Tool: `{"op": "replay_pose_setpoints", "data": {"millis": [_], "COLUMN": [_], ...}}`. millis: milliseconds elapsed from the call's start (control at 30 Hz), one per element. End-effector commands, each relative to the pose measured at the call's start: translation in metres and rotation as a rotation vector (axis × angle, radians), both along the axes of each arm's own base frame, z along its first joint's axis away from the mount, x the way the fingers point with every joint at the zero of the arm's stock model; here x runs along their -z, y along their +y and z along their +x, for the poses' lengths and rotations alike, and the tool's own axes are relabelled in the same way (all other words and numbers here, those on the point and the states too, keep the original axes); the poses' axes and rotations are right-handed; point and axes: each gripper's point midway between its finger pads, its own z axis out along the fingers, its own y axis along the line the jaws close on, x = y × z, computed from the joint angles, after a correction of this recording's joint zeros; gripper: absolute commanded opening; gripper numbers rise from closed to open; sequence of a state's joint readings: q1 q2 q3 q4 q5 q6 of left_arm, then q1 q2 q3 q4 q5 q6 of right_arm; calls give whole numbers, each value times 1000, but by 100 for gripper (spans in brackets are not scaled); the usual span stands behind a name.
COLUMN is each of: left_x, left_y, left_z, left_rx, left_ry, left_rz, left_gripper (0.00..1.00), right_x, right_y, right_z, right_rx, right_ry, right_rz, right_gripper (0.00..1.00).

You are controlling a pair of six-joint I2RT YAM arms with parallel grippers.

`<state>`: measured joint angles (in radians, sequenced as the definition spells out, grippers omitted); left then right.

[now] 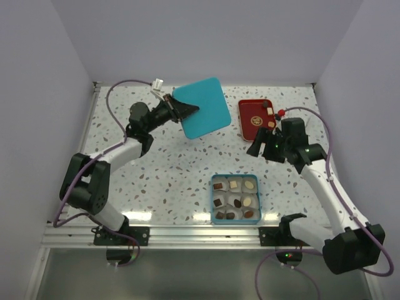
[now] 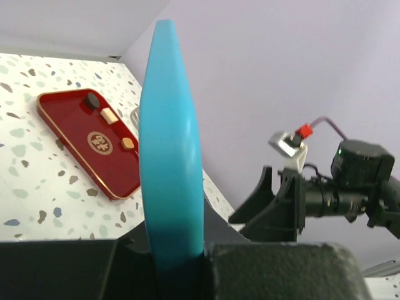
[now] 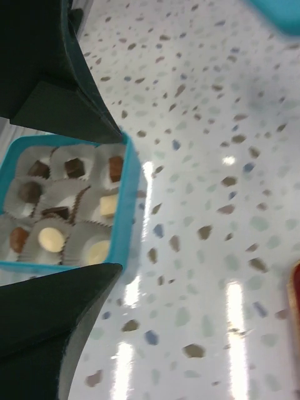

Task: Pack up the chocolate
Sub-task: Move the packing box to the center of the board.

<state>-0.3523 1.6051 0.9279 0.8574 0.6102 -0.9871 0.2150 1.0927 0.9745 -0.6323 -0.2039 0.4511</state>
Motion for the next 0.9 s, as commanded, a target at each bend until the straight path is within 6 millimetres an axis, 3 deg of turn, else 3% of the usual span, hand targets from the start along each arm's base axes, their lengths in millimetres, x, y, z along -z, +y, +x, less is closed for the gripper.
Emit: {"op": "replay_pose_setpoints", "data": {"millis": [0,100,233,433,567,733,867], "left_x": [-20,-24,-24,-24,-28,-30,-30], "left_y": [25,34,34,29,27,27,26], "left_z": [12,13,11,5,3,2,0], "left_rx": [-57,-48,-37,26,39,51,60], "left_ry": [-7,1,-5,-3,-14,-18,-18], "left_rz": [5,0,0,-22,-15,-16,-17], "left_gripper": [0,0,0,0,0,0,0], "right_x": [45,45,47,86,107,112,121], "right_y": [-29,-41,-39,-16,-13,-17,-10], "right_z": [-67,-90,-106,-129,-129,-121,-118], "right_rx": [27,36,11,-50,-40,-15,-23], "right_ry": [263,323,370,468,487,472,477], "right_rz": [-154,-231,-242,-226,-238,-270,-243], "right_gripper": [79,77,72,65,61,57,48]}}
